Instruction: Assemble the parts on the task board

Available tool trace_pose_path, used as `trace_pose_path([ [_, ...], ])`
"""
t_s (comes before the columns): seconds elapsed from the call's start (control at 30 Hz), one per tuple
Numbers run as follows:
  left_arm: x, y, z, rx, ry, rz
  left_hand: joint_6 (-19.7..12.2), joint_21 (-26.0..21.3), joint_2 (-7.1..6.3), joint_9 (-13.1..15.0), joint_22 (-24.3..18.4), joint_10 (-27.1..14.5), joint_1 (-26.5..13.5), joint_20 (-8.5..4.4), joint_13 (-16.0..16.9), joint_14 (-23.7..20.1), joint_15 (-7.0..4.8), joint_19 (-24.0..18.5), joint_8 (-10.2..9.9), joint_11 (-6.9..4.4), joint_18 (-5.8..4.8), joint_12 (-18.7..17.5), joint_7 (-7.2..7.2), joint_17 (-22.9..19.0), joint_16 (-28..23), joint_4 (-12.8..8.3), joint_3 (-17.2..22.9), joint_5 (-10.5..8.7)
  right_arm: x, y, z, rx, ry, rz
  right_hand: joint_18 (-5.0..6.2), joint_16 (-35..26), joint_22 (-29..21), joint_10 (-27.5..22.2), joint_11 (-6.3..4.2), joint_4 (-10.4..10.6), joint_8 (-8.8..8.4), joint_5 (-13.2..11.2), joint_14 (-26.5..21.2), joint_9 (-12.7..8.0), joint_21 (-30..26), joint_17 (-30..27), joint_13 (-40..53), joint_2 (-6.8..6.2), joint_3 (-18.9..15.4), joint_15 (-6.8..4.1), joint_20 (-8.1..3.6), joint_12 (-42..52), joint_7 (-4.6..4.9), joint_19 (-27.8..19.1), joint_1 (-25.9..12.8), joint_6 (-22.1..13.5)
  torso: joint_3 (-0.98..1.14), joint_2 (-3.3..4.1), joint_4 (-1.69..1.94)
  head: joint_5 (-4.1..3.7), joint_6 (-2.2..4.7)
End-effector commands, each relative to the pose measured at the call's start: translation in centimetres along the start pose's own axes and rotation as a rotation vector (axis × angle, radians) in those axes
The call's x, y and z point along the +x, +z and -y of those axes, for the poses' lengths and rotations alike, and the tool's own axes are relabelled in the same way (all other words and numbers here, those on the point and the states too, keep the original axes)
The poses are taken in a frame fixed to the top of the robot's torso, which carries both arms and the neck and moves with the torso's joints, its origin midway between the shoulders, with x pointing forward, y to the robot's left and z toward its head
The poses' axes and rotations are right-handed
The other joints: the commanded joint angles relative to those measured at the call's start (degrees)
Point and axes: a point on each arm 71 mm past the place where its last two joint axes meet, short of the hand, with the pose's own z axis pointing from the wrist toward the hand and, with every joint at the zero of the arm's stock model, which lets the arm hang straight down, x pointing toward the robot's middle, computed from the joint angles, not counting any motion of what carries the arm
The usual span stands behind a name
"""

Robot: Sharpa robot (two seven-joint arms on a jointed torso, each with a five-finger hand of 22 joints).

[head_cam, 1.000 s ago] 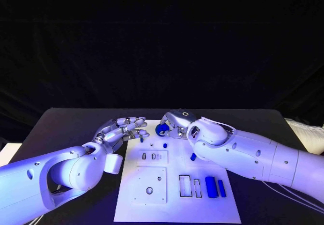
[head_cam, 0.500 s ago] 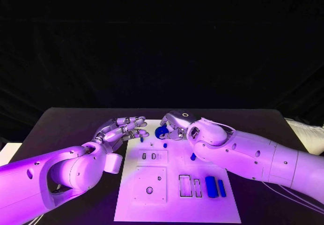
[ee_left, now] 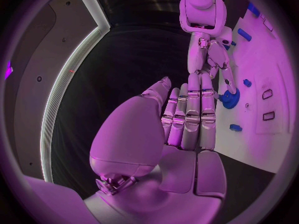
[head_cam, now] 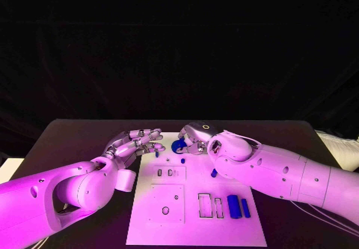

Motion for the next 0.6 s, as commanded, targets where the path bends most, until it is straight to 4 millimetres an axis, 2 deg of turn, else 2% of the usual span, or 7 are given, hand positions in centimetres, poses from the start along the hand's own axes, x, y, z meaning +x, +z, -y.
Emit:
trace_pose_path([
  [0.03, 0.2, 0.1, 0.1, 0.005, -0.010, -0.021, -0.11, 0.03, 0.03, -0.04, -0.05, -0.44, 0.44, -0.05, -0.10, -0.39, 0.18, -0.31, -0.19, 0.03, 0.02, -0.35, 0.25, 0.09, -0.29, 0.01, 0.25, -0.13, -0.3, -0.5, 0.4, 0.004, 0.027, 0.048, -0.55, 0.23, 14.01, 3.73, 0.16, 0.89, 0.02, -0.07, 5.98, 0.16, -0.07, 15.07, 12.13, 0.21, 0.14, 0.52, 0.38, 0.10, -0.05, 5.45, 0.08, 0.23, 0.04, -0.01, 0.00, -0.07, 0.13],
  [0.17, 0.0, 0.0, 0.1, 0.006, -0.008, -0.016, -0.11, 0.03, 0.03, -0.04, -0.05, -0.44, 0.44, -0.05, -0.10, -0.39, 0.18, -0.31, -0.19, 0.03, 0.02, -0.35, 0.25, 0.09, -0.29, 0.01, 0.25, -0.13, -1.5, -1.8, 1.5, -0.012, 0.135, 0.132, -0.52, 0.23, 13.88, 3.64, 0.06, 0.84, 0.00, 0.91, 5.98, 0.19, -0.13, 15.07, 12.03, 0.90, 0.61, 0.42, 0.30, -0.13, -0.14, 5.39, 1.30, 0.59, 0.15, -0.08, -0.30, 0.13, 0.34],
  [0.3, -0.3, 0.0, 0.2, 0.006, -0.006, -0.010, -0.11, 0.03, 0.03, -0.04, -0.05, -0.44, 0.44, -0.05, -0.10, -0.39, 0.18, -0.32, -0.19, 0.03, 0.02, -0.35, 0.25, 0.09, -0.29, 0.00, 0.26, -0.13, -2.6, -3.5, 3.1, -0.029, 0.242, 0.174, -0.46, 0.23, 13.63, 3.46, 0.10, 0.03, -0.15, 1.91, 5.98, 0.10, -0.24, 15.07, 11.83, 1.31, 0.99, 0.43, 0.28, -0.51, -0.05, 5.26, 2.73, 0.27, 0.17, -0.19, -0.43, -0.16, 0.52],
  [0.4, -0.4, 0.1, 0.1, 0.006, -0.005, -0.007, -0.10, 0.08, 0.08, -0.03, -0.03, -0.46, 0.53, -0.07, -0.09, -0.38, 0.17, -0.35, -0.20, 0.02, 0.03, -0.33, 0.24, 0.17, -0.38, -0.14, 0.52, -0.12, -3.5, -5.3, 5.1, -0.031, 0.316, 0.188, -0.35, 0.23, 13.17, 3.10, 0.12, -1.33, -0.10, 3.22, 5.98, 0.11, -0.46, 15.07, 11.44, 1.61, 1.34, 0.44, 0.29, -1.24, -0.01, 5.01, 4.30, 0.23, 0.15, -0.55, -0.86, -0.01, 0.82],
  [0.5, -0.5, 0.1, 0.1, 0.007, -0.004, -0.006, -0.10, 0.08, 0.08, -0.03, -0.03, -0.46, 0.53, -0.07, -0.09, -0.38, 0.17, -0.35, -0.20, 0.02, 0.03, -0.33, 0.24, 0.17, -0.38, -0.14, 0.52, -0.12, -3.9, -7.0, 7.1, -0.010, 0.373, 0.169, -0.35, 0.23, 13.16, 3.04, 0.11, -2.54, -0.09, 3.79, 5.98, 0.12, -0.48, 15.07, 11.39, 1.30, 1.32, 0.44, 0.28, -1.37, -0.01, 5.00, 5.42, 0.30, 0.37, -0.87, -1.41, 0.31, 0.91],
  [0.6, -0.6, 0.3, 0.1, 0.008, -0.004, -0.005, -0.04, 0.13, 0.16, -0.01, -0.01, -0.43, 0.58, -0.09, -0.08, -0.36, 0.16, -0.36, -0.17, 0.01, 0.03, -0.30, 0.23, 0.23, -0.44, -0.23, 0.73, -0.11, -4.0, -8.4, 9.2, 0.028, 0.428, 0.135, -0.34, 0.23, 13.14, 3.01, 0.12, -3.50, -0.12, 4.38, 5.98, 0.10, -0.49, 15.07, 11.39, 0.87, 1.07, 0.43, 0.29, -1.43, 0.00, 4.99, 6.12, 0.23, 0.54, -1.18, -1.79, 0.35, 0.93],
])
